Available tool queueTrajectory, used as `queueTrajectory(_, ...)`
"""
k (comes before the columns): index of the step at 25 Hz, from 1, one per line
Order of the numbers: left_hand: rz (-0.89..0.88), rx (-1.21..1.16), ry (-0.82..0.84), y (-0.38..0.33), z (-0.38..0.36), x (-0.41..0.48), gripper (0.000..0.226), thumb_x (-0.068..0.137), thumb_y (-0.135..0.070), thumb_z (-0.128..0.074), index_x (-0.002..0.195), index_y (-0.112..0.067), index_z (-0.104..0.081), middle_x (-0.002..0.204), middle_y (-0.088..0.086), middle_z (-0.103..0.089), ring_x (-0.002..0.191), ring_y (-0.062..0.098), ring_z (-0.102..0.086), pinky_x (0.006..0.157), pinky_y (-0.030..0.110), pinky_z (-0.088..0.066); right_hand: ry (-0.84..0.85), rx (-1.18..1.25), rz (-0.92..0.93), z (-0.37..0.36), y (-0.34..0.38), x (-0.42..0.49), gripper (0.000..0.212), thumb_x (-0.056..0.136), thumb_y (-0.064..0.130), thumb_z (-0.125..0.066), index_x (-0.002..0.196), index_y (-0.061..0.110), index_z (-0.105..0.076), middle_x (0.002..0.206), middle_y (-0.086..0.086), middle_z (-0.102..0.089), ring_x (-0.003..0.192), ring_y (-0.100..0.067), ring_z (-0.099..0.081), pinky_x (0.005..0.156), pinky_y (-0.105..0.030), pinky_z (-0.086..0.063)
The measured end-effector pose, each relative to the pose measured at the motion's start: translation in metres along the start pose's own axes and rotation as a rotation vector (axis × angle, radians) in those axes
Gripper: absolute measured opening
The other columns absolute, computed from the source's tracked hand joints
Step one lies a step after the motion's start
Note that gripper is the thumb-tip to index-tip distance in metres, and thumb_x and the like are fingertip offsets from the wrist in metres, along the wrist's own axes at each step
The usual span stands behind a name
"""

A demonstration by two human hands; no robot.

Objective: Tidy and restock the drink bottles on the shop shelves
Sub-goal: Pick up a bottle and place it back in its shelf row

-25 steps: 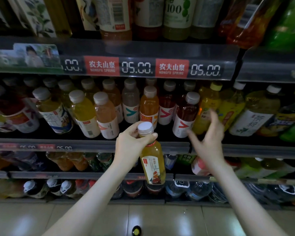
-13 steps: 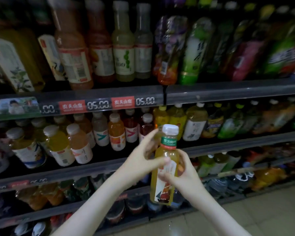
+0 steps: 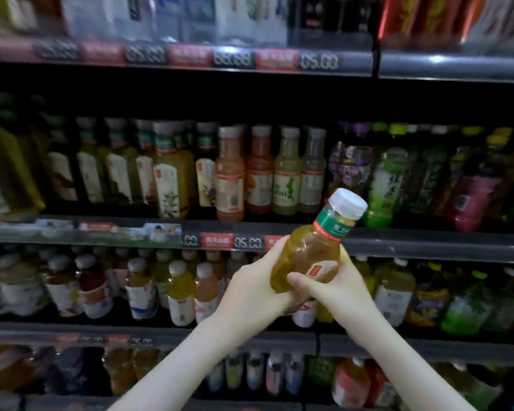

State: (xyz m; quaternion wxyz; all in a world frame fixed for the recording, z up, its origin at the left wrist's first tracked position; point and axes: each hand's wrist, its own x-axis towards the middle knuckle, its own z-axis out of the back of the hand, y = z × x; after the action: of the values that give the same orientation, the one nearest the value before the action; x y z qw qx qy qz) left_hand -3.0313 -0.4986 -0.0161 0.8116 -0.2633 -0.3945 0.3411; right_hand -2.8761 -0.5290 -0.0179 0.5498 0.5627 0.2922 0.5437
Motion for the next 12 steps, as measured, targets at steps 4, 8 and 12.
queueTrajectory(4,-0.136,0.053,-0.021,0.032,0.078,0.020,0.074,0.084,-0.048,-0.064,0.145,-0.045,-0.022,0.140,-0.024,-0.043,0.127,-0.009,-0.040,0.102,0.017,-0.038,-0.120,0.071,0.162,-0.062,0.035,0.023,0.057,0.057,0.032,-0.083,0.107,0.024,-0.056,0.090,0.017,-0.072,0.081,0.000,-0.068,0.066,-0.015,-0.051)
queueTrajectory(8,-0.187,0.228,-0.071,0.073,0.133,0.029,0.069,0.090,-0.039,-0.061,0.146,-0.044,-0.020,0.146,-0.023,-0.033,0.134,-0.009,-0.027,0.110,0.021,-0.031,-0.150,0.113,0.181,-0.121,0.053,0.057,0.066,0.058,0.035,-0.083,0.116,0.024,-0.055,0.098,0.013,-0.072,0.090,0.001,-0.067,0.079,-0.020,-0.051)
queueTrajectory(12,-0.131,0.282,-0.175,0.111,0.163,0.033,0.062,0.093,-0.045,-0.054,0.144,-0.046,-0.018,0.146,-0.017,-0.037,0.133,-0.003,-0.032,0.107,0.015,-0.030,-0.178,0.108,0.171,-0.167,0.054,0.080,0.070,0.058,0.036,-0.085,0.119,0.027,-0.052,0.100,0.014,-0.069,0.091,0.007,-0.064,0.076,-0.012,-0.049)
